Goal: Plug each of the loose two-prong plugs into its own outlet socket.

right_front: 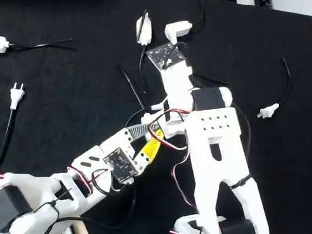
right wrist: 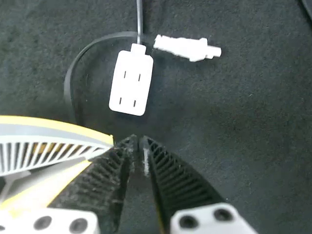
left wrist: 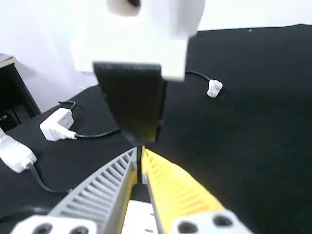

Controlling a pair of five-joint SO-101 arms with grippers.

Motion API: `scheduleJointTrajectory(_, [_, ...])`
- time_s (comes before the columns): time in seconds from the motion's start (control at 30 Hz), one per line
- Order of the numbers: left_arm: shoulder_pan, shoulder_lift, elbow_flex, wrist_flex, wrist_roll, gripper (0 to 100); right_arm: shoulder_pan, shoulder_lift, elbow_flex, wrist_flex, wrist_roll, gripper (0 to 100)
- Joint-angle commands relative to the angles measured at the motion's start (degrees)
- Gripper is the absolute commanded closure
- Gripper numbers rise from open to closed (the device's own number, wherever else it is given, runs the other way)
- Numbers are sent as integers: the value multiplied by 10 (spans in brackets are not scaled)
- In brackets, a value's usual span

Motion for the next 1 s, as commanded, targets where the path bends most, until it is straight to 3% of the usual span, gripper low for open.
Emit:
scheduleJointTrajectory(0.0, [-5, -55, 13, 11, -2, 972, 6, -15, 0, -4, 4, 986])
scheduleJointTrajectory(0.13, [-8, -109, 12, 97, -3, 971, 7, -15, -3, -6, 0, 985])
scheduleJointTrajectory(0.3, [-61, -193, 12, 201, 0, 970, 36, -15, 1, -42, -9, 956])
scheduleJointTrajectory(0.47, [-130, -278, 13, 349, 0, 970, 118, -15, 23, -122, -93, 842])
scheduleJointTrajectory(0.63, [-198, -350, 14, 472, -2, 970, 137, -15, 24, -142, -143, 841])
scheduleJointTrajectory(0.8, [-209, -399, 2, 532, -4, 955, 171, -2, 22, -145, -191, 839])
scheduleJointTrajectory(0.97, [-209, -397, -116, 769, 4, 806, 197, 85, -16, -149, -221, 838])
